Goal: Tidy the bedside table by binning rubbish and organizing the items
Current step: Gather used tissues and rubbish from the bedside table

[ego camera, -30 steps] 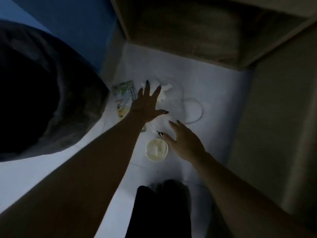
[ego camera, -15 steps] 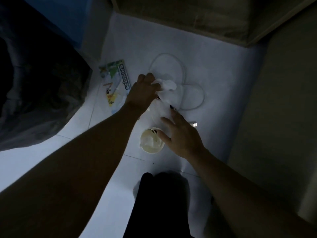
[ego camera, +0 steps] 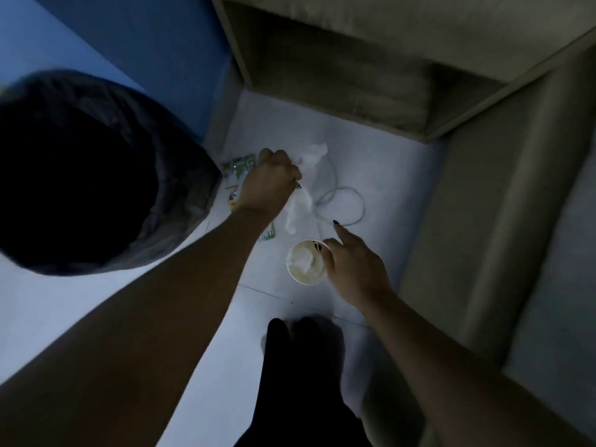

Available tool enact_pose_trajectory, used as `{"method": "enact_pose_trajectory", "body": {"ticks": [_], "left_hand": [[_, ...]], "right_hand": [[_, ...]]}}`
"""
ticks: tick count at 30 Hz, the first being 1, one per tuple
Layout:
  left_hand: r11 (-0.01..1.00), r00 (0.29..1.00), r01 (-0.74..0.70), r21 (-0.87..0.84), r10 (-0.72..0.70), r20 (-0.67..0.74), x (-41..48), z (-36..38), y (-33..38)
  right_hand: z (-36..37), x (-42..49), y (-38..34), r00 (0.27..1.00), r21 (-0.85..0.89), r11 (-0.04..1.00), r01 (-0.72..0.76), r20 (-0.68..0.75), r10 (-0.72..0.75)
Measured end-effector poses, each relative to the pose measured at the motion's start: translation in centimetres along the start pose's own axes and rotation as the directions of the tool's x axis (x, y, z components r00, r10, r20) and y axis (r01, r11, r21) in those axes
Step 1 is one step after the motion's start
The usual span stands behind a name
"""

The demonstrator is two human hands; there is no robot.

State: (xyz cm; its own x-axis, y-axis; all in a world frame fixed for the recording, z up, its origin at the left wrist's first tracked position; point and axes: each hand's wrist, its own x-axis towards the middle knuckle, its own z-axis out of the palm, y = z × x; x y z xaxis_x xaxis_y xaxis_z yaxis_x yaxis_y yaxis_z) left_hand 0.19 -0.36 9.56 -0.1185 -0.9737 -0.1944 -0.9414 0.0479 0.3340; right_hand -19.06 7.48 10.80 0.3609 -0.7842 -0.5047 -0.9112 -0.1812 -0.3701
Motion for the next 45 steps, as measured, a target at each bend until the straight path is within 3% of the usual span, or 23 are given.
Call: {"method": "enact_pose_trajectory", "body": {"ticks": [2, 6, 8, 14, 22, 28, 32, 40, 45], "left_hand": [[0.999, 0.999, 0.048, -0.012, -0.048, 0.001, -0.2, -4.2, 1.5], [0.912, 0.968, 0.25, -0.326, -0.244, 0.058, -1.2, -14.4, 5.1], [0.861, 0.951, 0.306, -0.406, -0.299, 0.082, -1.5, -18.4, 6.5], [0.859, 0.959, 0.245, -0.449, -0.282, -0.017, 2.2, -34.9, 11.1], [0.786, 0.915, 0.229, -0.574, -0.375, -0.147, 16.3, -46.3, 16.4], [0.758, 0.885, 0.209, -0.618, -0.415, -0.21, 28.0, -45.2, 16.8], [0.804, 0.874, 0.224, -0.551, -0.416, -0.252, 33.3, -43.1, 15.8], [0.861, 0.843, 0.248, -0.443, -0.417, -0.34, 35.2, -40.6, 13.5], [0.854, 0.854, 0.258, -0.453, -0.421, -0.307, 33.9, -40.1, 11.9]], "right_hand": [[-4.1, -1.3, -1.2, 1.0, -0.001, 1.0, -0.025, -0.014, 0.025], [-14.5, -4.0, -4.2, 0.989, 0.022, 0.991, -0.131, -0.069, 0.133], [-19.3, -5.2, -5.0, 0.982, 0.011, 0.985, -0.172, -0.081, 0.173], [-38.9, -6.3, -7.3, 0.904, 0.112, 0.976, -0.189, -0.368, 0.217], [-57.1, 3.8, -4.8, 0.857, 0.4, 0.886, -0.233, -0.346, 0.381], [-59.7, 14.2, -1.9, 0.88, 0.333, 0.931, -0.147, -0.386, 0.277], [-58.7, 18.5, -0.6, 0.879, 0.382, 0.921, -0.079, -0.409, 0.245], [-55.2, 21.4, 1.1, 0.907, 0.339, 0.941, 0.015, -0.4, 0.129], [-54.8, 20.2, 0.7, 0.912, 0.292, 0.952, 0.09, -0.409, 0.039]]}}
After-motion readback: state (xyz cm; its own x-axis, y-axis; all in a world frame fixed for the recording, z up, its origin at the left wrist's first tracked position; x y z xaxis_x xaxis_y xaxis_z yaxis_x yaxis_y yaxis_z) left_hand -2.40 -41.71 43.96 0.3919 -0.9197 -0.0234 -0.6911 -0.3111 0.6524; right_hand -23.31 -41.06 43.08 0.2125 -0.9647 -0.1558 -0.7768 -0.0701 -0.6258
